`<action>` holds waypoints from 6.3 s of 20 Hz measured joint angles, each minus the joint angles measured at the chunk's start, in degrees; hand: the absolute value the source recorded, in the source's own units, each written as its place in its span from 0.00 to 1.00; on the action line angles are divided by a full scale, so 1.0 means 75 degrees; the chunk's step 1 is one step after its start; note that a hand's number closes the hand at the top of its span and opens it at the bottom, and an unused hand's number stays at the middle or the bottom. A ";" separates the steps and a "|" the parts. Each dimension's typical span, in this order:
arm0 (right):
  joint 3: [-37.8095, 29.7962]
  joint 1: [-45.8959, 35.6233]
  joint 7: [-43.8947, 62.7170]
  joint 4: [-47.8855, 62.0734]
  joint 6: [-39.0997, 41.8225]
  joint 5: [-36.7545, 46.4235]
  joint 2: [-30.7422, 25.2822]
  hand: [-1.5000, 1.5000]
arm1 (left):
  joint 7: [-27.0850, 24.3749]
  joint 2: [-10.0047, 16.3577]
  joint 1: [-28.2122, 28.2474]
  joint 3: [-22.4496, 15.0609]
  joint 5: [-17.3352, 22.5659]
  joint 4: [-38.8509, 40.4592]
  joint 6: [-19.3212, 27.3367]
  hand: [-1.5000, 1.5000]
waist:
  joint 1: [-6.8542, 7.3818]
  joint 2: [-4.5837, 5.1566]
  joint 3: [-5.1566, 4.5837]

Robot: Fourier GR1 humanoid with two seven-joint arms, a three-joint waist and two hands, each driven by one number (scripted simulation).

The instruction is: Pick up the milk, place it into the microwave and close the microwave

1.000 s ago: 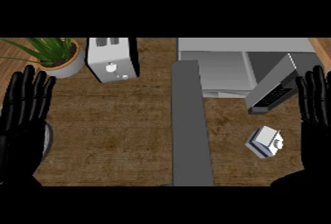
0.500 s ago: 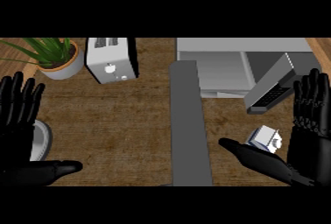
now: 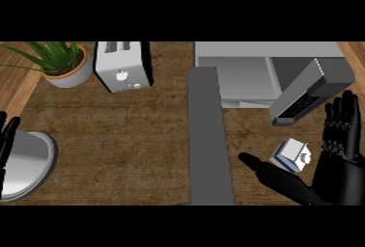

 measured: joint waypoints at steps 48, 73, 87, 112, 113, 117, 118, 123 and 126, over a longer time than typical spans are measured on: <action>-0.3502 -0.0028 -0.7345 0.8023 0.0756 -0.4543 -0.0450 0.00 | 0.0566 -0.0436 0.1237 0.2110 0.1718 -0.0958 -0.2053 0.00 | 0.0003 0.0008 0.0004; -0.3767 -0.2804 -0.9927 1.2481 0.1895 -0.4112 -0.1337 1.00 | 0.0584 -0.0494 0.1118 0.2656 0.1982 -0.0617 -0.2695 0.00 | 0.0114 0.0022 -0.0013; -0.2406 -0.2955 -0.9372 1.1105 0.3940 -0.3693 -0.1030 1.00 | 0.0562 -0.0478 0.1073 0.2908 0.2102 -0.0421 -0.2761 0.00 | -0.0027 -0.0018 -0.0004; -0.2081 -0.6020 -0.6065 1.1124 0.1244 -0.1965 -0.0727 1.00 | 0.0620 -0.0198 0.0950 0.3396 0.2455 0.0077 -0.3191 0.00 | 0.0172 0.0060 0.0004; -0.2129 -0.6279 -0.6021 1.1420 0.1106 -0.1889 -0.0732 1.00 | 0.0574 -0.0186 0.0873 0.3398 0.2381 0.0170 -0.3198 0.00 | 0.0183 0.0070 0.0005; -0.2436 -0.7002 -0.6203 1.2597 0.0508 -0.1730 -0.0845 1.00 | 0.0717 -0.0087 0.0662 0.3306 0.2333 0.0202 -0.3099 0.00 | 0.0315 0.0135 0.0011; -0.2518 -0.7172 -0.6246 1.2839 0.0371 -0.1717 -0.0870 1.00 | 0.0708 -0.0064 0.0631 0.3308 0.2333 0.0255 -0.3114 0.00 | 0.0351 0.0152 0.0013; -0.2839 -0.7708 -0.6488 1.3714 -0.0115 -0.1683 -0.1158 1.00 | 0.0565 -0.0176 0.0476 0.3147 0.2145 0.0378 -0.3195 0.00 | 0.0522 0.0236 0.0018; -0.2929 -0.8021 -0.6465 1.4020 -0.0637 -0.1580 -0.1360 1.00 | 0.0513 -0.0145 0.0369 0.3117 0.2082 0.0509 -0.3232 0.00 | 0.0599 0.0279 0.0019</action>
